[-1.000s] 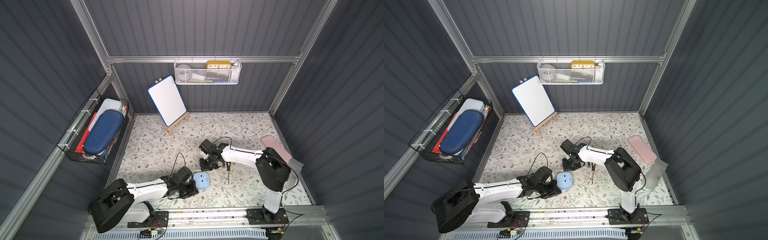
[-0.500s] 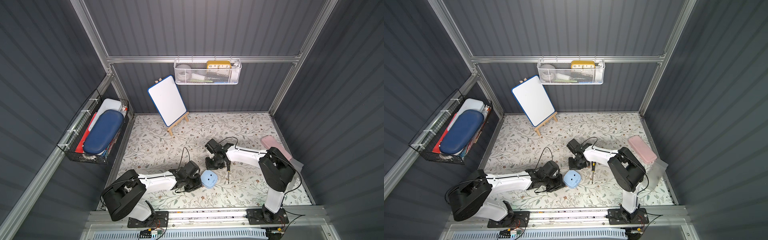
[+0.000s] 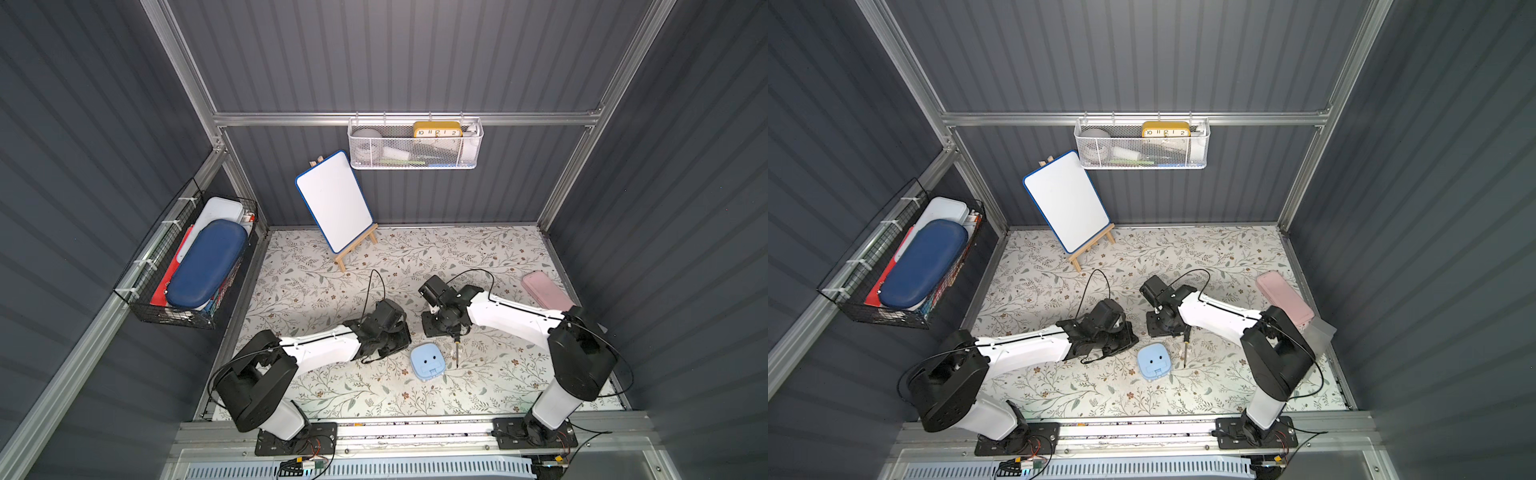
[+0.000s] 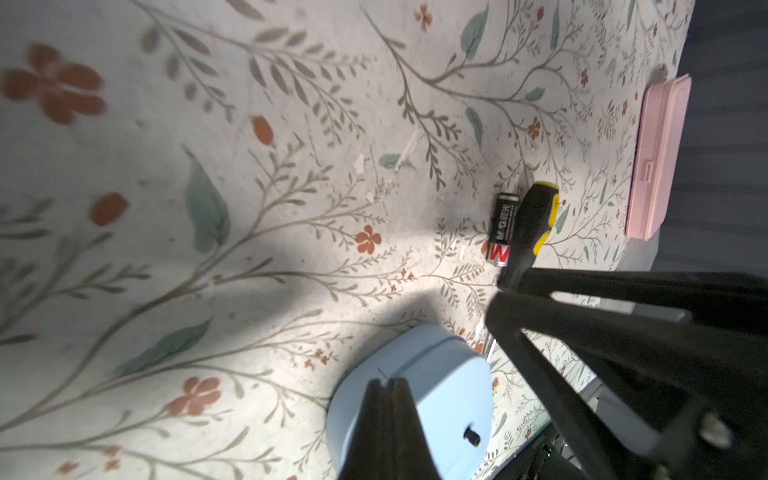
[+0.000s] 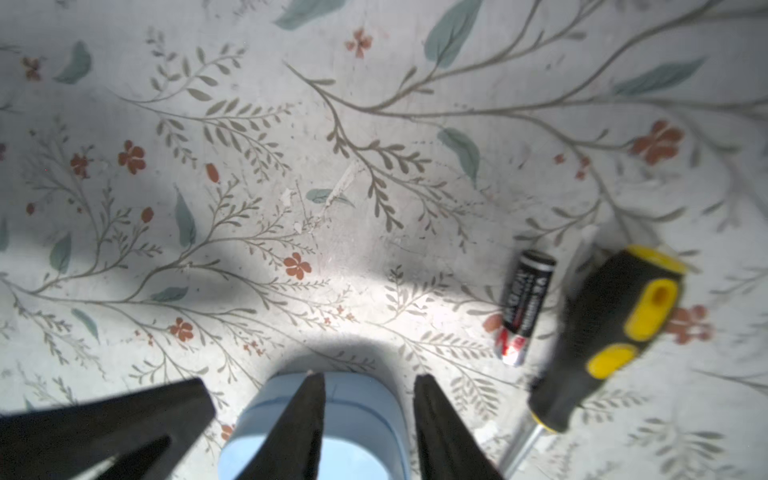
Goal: Remove the battery from the alarm
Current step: Adjust the alarm at the center of the board.
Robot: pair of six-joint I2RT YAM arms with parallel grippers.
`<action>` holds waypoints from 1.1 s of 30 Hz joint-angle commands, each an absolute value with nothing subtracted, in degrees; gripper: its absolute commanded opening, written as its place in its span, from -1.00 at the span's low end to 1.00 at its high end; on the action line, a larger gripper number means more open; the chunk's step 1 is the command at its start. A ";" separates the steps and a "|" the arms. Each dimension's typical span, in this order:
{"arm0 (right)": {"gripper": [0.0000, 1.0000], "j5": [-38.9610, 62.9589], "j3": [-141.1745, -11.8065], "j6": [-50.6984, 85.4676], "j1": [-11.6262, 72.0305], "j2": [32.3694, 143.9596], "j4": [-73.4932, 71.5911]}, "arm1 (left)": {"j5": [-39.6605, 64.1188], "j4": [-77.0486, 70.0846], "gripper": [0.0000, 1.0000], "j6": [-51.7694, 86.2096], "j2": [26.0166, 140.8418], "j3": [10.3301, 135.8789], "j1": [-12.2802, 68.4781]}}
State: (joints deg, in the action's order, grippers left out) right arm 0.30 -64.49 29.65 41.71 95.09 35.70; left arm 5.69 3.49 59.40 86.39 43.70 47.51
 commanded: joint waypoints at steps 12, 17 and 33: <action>0.91 5.23 -59.35 28.23 49.43 88.48 40.13 | 2.00 14.91 -0.13 51.92 61.06 37.55 39.01; 0.98 2.57 -61.59 29.42 52.12 89.03 43.27 | 2.73 15.28 0.01 50.88 58.48 37.19 39.00; 0.98 -9.71 -65.30 36.41 53.68 90.35 48.08 | 2.46 17.29 0.31 46.59 58.16 40.53 38.91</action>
